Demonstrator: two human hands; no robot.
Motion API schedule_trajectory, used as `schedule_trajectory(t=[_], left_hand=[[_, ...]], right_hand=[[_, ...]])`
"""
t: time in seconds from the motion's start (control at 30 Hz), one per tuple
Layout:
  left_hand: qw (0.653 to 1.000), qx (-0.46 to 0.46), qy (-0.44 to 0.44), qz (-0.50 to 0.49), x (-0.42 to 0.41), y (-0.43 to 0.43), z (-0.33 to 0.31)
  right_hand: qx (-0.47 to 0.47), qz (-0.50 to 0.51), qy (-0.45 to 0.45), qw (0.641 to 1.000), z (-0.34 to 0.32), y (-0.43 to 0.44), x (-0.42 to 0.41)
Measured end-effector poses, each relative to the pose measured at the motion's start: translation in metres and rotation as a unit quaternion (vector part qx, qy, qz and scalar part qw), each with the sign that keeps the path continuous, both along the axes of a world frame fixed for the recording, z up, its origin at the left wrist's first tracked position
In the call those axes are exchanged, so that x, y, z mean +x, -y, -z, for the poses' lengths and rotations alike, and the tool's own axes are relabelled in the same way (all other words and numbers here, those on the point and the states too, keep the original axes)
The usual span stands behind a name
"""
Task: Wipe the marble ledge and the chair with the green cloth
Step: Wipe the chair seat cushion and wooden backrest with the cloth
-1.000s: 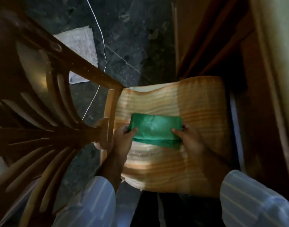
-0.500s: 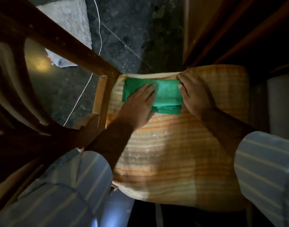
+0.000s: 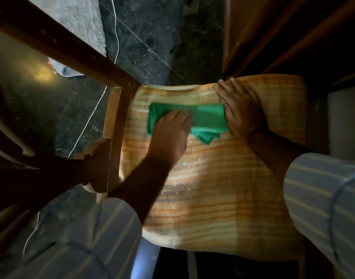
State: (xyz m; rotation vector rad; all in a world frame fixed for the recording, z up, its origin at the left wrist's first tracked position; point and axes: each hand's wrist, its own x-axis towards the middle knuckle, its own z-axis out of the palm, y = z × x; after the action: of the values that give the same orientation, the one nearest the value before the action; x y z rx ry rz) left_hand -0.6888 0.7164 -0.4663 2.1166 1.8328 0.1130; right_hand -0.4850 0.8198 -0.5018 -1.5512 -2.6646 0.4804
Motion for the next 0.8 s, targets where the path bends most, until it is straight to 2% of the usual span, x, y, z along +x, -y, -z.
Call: schedule_trajectory(t=[0.13, 0.27, 0.37, 0.5, 0.6, 0.67, 0.73, 0.8], left_hand=[[0.997, -0.031, 0.071, 0.019, 0.032, 0.097, -0.005], [0.988, -0.111, 0.085, 0.058, 0.058, 0.206, -0.012], [0.980, -0.150, 0.120, 0.051, 0.057, 0.230, -0.027], [0.977, -0.125, 0.158, -0.075, 0.028, 0.185, -0.051], [0.984, 0.009, 0.112, -0.139, -0.003, 0.123, -0.066], [0.977, 0.071, 0.080, -0.182, -0.021, 0.076, -0.063], [0.984, 0.052, 0.059, -0.158, -0.033, 0.039, -0.045], [0.995, -0.005, 0.031, -0.099, -0.038, 0.019, -0.016]], right_hand=[[0.016, 0.018, -0.013, 1.000, 0.003, 0.001, -0.003], [0.000, 0.018, -0.006, 1.000, 0.004, 0.001, -0.004], [0.001, 0.015, -0.002, 1.000, 0.004, 0.002, -0.003], [0.000, 0.017, 0.015, 1.000, 0.003, 0.005, -0.004], [0.019, 0.004, 0.002, 1.000, 0.002, 0.013, -0.008], [0.052, -0.047, -0.020, 0.997, 0.004, 0.021, -0.009], [0.085, -0.105, -0.021, 0.991, 0.007, 0.026, -0.007], [0.090, -0.121, -0.001, 0.989, 0.008, 0.027, -0.006]])
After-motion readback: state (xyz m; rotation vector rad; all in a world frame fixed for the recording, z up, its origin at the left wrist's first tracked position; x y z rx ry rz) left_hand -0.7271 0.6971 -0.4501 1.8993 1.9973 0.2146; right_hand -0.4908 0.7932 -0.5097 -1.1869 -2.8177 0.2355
